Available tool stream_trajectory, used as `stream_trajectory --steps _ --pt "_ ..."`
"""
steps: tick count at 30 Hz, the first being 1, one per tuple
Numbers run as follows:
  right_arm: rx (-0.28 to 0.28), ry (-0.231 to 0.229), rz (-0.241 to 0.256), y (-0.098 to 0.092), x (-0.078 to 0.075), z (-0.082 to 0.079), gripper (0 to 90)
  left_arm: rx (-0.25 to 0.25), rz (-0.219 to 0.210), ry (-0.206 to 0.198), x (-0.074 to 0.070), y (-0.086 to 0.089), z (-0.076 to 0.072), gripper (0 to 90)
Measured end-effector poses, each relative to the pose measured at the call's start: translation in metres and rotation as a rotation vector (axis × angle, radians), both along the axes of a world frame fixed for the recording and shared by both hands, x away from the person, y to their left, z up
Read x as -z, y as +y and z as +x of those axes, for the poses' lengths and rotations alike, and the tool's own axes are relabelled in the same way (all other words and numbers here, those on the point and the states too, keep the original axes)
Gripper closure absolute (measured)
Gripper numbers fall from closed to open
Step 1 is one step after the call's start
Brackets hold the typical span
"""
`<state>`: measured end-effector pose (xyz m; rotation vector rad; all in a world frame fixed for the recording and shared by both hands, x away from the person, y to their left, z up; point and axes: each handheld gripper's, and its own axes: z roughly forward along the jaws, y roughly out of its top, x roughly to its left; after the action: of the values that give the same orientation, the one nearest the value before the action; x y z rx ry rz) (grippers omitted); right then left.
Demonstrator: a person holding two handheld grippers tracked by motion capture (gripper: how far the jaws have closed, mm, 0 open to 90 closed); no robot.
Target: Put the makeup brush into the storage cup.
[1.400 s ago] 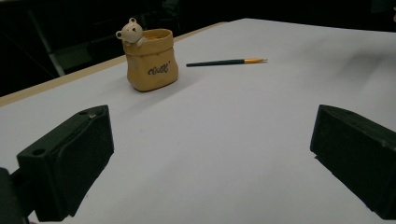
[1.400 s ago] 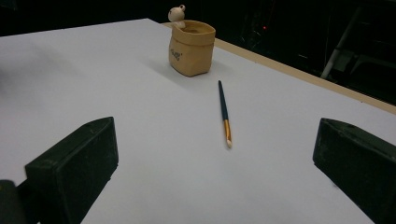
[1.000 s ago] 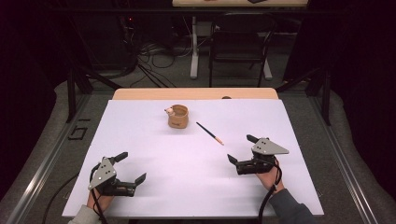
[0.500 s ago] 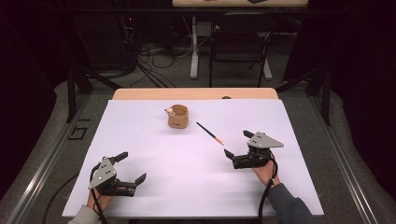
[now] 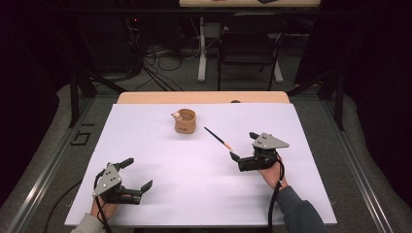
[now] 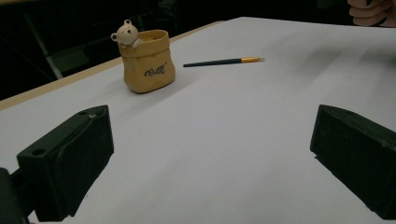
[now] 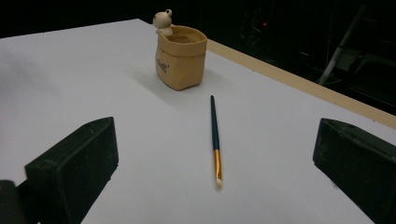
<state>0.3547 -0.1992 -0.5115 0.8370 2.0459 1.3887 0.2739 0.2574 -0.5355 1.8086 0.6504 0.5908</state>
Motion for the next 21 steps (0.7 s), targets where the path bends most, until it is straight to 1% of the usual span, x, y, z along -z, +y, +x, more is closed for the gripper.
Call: stream_trajectory --steps 10,11,16,17,21 --pt "0.001 0.025 -0.011 0.005 0.001 0.009 0.0 0.002 -0.001 0.003 0.000 0.000 0.000 0.0" --pt "-0.003 0.028 -0.025 0.007 0.002 0.011 0.0 0.003 -0.001 0.003 0.000 -0.001 0.000 0.0" --pt "0.008 0.020 -0.040 0.011 0.003 0.014 1.3 0.004 -0.002 0.004 0.000 -0.001 0.000 0.0" --pt "0.004 0.030 -0.048 0.013 0.003 0.016 1.2 0.007 -0.004 0.003 0.000 -0.001 0.000 0.0" --pt "0.006 0.046 -0.037 0.015 0.001 0.023 1.2 0.011 -0.013 0.003 0.000 0.000 0.000 0.0"
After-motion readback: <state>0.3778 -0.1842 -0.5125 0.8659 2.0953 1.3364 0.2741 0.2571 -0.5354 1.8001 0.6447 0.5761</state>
